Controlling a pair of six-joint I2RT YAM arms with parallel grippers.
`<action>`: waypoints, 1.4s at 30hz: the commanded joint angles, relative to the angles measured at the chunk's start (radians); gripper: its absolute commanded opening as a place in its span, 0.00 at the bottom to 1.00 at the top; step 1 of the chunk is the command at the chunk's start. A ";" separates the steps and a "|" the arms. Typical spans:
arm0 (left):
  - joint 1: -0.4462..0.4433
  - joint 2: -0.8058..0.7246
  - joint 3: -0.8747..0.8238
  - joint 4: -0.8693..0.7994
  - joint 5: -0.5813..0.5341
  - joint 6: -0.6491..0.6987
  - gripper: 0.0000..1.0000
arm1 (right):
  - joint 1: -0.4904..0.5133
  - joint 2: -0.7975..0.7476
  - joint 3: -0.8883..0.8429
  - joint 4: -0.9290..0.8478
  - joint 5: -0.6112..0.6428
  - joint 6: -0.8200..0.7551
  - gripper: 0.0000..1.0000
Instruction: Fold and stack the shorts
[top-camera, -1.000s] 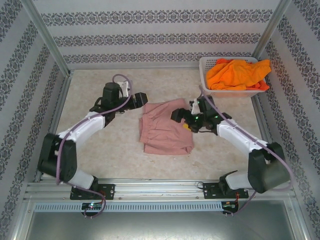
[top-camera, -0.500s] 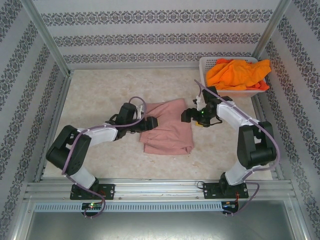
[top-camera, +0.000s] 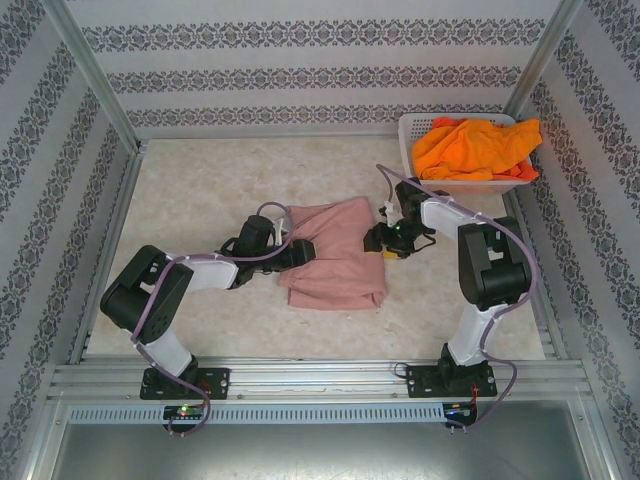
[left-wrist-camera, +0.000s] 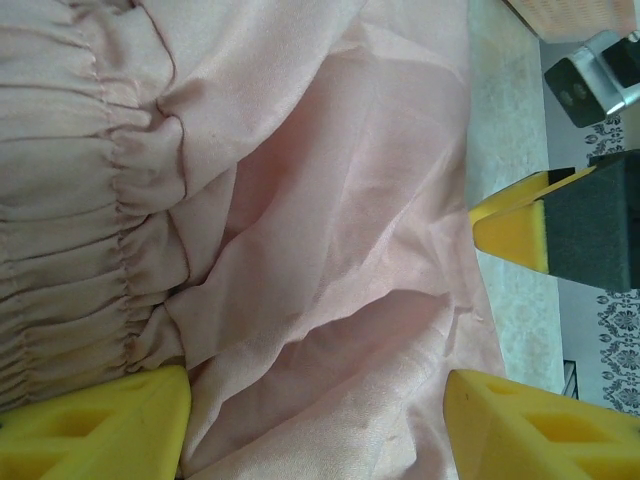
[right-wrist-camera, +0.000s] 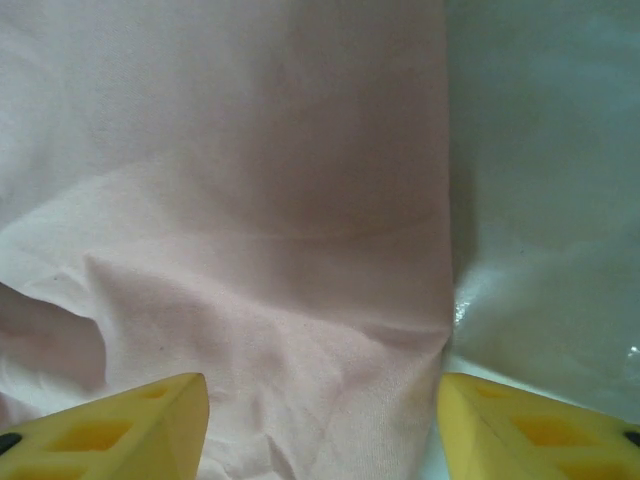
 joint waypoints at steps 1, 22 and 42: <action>-0.010 0.023 -0.012 0.002 -0.030 -0.006 0.68 | -0.008 0.032 0.025 0.001 -0.004 -0.011 0.56; -0.002 -0.305 0.103 -0.285 -0.139 0.194 1.00 | -0.065 -0.139 0.080 -0.212 0.554 -0.127 0.00; 0.051 -0.415 0.030 -0.327 -0.144 0.203 1.00 | -0.291 -0.147 0.057 -0.110 1.220 -0.339 0.00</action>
